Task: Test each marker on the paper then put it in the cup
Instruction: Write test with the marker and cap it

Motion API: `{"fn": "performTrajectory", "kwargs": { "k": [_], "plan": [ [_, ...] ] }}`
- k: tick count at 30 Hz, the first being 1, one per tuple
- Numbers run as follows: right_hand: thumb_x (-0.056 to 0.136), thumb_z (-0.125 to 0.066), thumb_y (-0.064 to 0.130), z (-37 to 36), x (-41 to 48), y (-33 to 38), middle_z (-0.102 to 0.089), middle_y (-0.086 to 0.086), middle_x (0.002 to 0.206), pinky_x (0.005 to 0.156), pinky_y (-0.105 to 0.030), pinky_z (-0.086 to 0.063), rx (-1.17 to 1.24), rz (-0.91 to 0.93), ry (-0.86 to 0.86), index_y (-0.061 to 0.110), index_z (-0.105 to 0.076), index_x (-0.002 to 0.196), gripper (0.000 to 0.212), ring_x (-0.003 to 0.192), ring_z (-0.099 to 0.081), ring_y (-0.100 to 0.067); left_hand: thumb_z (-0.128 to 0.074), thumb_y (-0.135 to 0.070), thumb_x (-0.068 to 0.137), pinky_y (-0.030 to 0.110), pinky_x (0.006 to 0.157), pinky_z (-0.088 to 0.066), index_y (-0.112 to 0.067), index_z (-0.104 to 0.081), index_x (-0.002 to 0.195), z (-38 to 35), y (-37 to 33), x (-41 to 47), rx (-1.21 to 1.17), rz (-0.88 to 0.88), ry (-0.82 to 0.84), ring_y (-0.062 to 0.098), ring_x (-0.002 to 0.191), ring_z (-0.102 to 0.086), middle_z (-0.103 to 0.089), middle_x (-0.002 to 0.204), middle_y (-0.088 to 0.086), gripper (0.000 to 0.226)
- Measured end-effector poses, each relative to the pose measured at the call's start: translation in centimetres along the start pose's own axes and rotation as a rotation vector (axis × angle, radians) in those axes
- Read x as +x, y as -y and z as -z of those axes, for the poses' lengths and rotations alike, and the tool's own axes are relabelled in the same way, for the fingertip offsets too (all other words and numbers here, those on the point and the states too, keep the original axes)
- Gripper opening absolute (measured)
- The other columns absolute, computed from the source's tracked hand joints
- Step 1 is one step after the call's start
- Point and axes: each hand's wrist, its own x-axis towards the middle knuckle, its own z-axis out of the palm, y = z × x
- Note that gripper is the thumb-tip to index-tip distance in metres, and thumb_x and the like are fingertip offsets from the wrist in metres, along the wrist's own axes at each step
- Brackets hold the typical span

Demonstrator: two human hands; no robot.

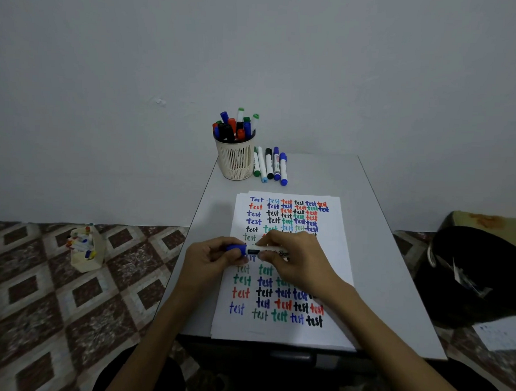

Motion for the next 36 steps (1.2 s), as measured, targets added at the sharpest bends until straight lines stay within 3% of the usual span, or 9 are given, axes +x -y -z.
{"fn": "performTrajectory", "kwargs": {
  "k": [8, 13, 15, 18, 21, 23, 28, 32, 36],
  "plan": [
    [0.087, -0.069, 0.028, 1.2, 0.2, 0.6, -0.074, 0.002, 0.084, 0.065, -0.026, -0.049, -0.015, -0.088, 0.107, 0.018, -0.071, 0.101, 0.017, 0.068, -0.063, -0.012, -0.066, -0.006, 0.078, 0.021, 0.071, -0.056, -0.017, -0.068, 0.093, -0.3, -0.3, -0.4, 0.096, -0.114, -0.006, 0.017, 0.076, -0.072, -0.074, 0.084, -0.006, 0.019],
    [0.093, -0.059, 0.024, 2.5, 3.4, 1.1, -0.067, 0.002, 0.087, 0.074, -0.026, -0.048, -0.497, -0.002, 0.451, 0.020, -0.062, 0.109, 0.017, 0.078, -0.059, -0.013, -0.067, -0.022, 0.077, 0.029, 0.078, -0.057, -0.017, -0.066, 0.104, -0.8, -0.3, -0.6, 0.206, -0.182, -0.065, 0.009, 0.089, -0.068, -0.071, 0.098, -0.002, 0.028],
    [0.094, -0.054, 0.015, 2.7, 5.7, 0.8, -0.064, 0.000, 0.089, 0.074, -0.024, -0.050, -0.539, -0.028, 0.477, 0.016, -0.058, 0.105, 0.012, 0.080, -0.060, -0.014, -0.067, -0.023, 0.081, 0.022, 0.088, -0.052, -0.018, -0.059, 0.119, -0.7, 0.1, -0.4, 0.262, -0.180, -0.086, 0.002, 0.103, -0.062, -0.064, 0.113, -0.009, 0.040],
    [0.094, -0.050, 0.004, 3.8, 10.5, -0.6, -0.064, -0.007, 0.096, 0.067, -0.026, -0.054, -0.560, -0.077, 0.332, 0.011, -0.049, 0.119, 0.026, 0.078, -0.060, -0.018, -0.068, -0.016, 0.084, 0.017, 0.097, -0.042, -0.021, -0.048, 0.132, -0.6, 0.7, 0.0, 0.336, -0.135, -0.138, -0.001, 0.117, -0.050, -0.054, 0.126, -0.012, 0.052],
    [0.092, -0.055, -0.001, 5.8, 15.8, -0.8, -0.059, -0.009, 0.078, 0.054, -0.028, -0.049, -0.353, -0.096, 0.076, 0.018, -0.019, 0.150, 0.071, 0.058, -0.053, -0.017, -0.065, -0.019, 0.084, 0.029, 0.102, -0.042, -0.015, -0.055, 0.125, -0.7, 1.0, 0.2, 0.470, -0.179, -0.097, 0.006, 0.118, -0.050, -0.053, 0.128, -0.005, 0.043],
    [0.090, -0.057, -0.002, 6.8, 19.2, -0.2, -0.060, -0.014, 0.073, 0.058, -0.033, -0.053, -0.251, -0.035, -0.113, 0.024, -0.007, 0.154, 0.085, 0.058, -0.058, -0.023, -0.066, -0.016, 0.084, 0.027, 0.104, -0.038, -0.012, -0.058, 0.121, -0.8, 1.1, 0.4, 0.564, -0.211, -0.080, 0.007, 0.119, -0.047, -0.052, 0.130, -0.002, 0.039],
    [0.088, -0.053, -0.004, 6.4, 25.9, 1.0, -0.056, -0.015, 0.069, 0.063, -0.048, -0.056, -0.127, 0.038, -0.338, 0.022, -0.028, 0.146, 0.068, 0.058, -0.060, -0.026, -0.061, -0.019, 0.082, 0.022, 0.103, -0.036, -0.012, -0.061, 0.119, -0.7, 1.2, 0.6, 0.594, -0.214, -0.069, 0.007, 0.120, -0.047, -0.050, 0.129, -0.008, 0.038],
    [0.088, -0.051, -0.008, 4.0, 27.8, 0.6, -0.049, -0.006, 0.069, 0.056, -0.034, -0.051, -0.109, 0.052, -0.458, 0.017, -0.034, 0.142, 0.062, 0.055, -0.049, -0.002, -0.055, -0.018, 0.077, 0.021, 0.103, -0.039, -0.012, -0.060, 0.122, -0.8, 1.3, 0.5, 0.562, -0.182, -0.055, 0.005, 0.121, -0.047, -0.051, 0.131, -0.008, 0.045],
    [0.088, -0.051, -0.001, 1.2, 27.0, -1.6, -0.059, -0.011, 0.088, 0.066, -0.040, -0.053, -0.245, -0.044, -0.327, 0.009, -0.048, 0.120, 0.034, 0.077, -0.061, -0.024, -0.051, -0.014, 0.074, 0.014, 0.100, -0.040, -0.012, -0.059, 0.123, -1.0, 1.3, 0.4, 0.508, -0.154, -0.047, 0.000, 0.119, -0.047, -0.050, 0.130, -0.011, 0.050]
  ]
}}
